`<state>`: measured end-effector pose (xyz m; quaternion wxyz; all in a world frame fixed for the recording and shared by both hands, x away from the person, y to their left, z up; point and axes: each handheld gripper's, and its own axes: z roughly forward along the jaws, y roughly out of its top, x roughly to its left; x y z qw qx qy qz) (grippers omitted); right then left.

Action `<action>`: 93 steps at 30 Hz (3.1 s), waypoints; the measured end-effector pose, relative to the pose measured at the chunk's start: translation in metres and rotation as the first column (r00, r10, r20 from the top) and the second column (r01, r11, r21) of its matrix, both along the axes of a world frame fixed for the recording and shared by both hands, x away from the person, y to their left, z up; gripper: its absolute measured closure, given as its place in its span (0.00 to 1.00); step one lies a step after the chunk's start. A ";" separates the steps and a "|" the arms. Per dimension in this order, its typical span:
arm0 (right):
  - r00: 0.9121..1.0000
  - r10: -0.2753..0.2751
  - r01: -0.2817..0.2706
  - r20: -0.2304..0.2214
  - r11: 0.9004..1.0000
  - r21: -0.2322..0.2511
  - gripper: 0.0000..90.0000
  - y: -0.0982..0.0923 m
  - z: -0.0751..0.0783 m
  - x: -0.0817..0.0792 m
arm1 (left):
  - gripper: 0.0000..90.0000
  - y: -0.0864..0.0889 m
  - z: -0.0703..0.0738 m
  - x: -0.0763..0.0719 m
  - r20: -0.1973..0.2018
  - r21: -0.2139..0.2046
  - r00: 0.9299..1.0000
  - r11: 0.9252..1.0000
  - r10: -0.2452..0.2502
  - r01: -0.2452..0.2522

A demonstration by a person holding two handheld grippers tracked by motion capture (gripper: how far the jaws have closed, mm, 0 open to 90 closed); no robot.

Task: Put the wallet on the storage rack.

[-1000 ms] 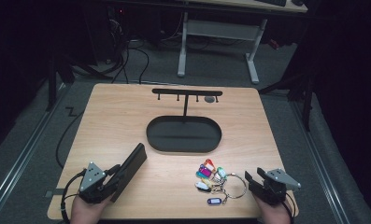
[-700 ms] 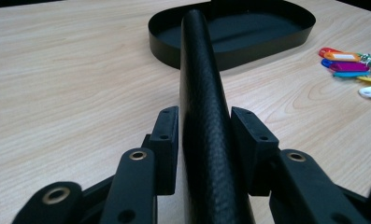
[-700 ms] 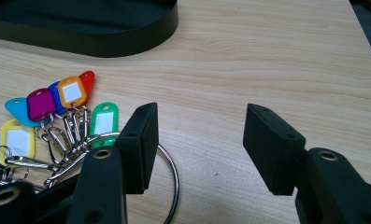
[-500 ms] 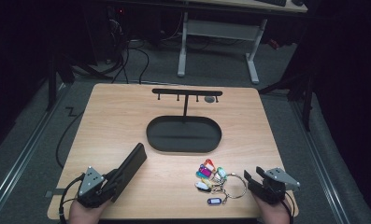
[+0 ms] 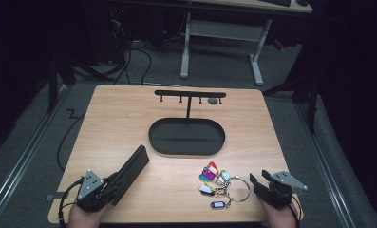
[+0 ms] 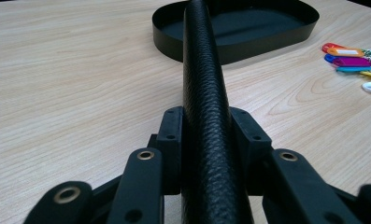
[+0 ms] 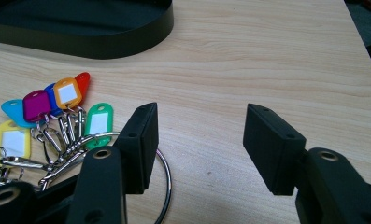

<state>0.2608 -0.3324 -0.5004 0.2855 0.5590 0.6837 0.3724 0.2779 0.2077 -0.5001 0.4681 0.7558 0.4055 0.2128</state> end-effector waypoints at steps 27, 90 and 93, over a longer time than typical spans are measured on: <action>1.000 0.005 -0.005 0.008 1.000 0.004 0.51 -0.001 0.001 -0.005 | 0.80 -0.017 0.017 0.013 0.036 -0.023 0.999 0.999 -0.022 0.023; 1.000 -0.009 0.008 0.010 0.999 0.044 0.51 -0.007 0.000 -0.010 | 0.75 -0.181 0.025 0.176 0.040 -0.040 0.981 0.981 -0.189 0.191; 1.000 -0.009 0.009 0.011 0.999 0.044 0.51 -0.007 0.000 -0.010 | 0.71 -0.176 0.030 0.172 0.048 -0.032 0.980 0.981 -0.192 0.194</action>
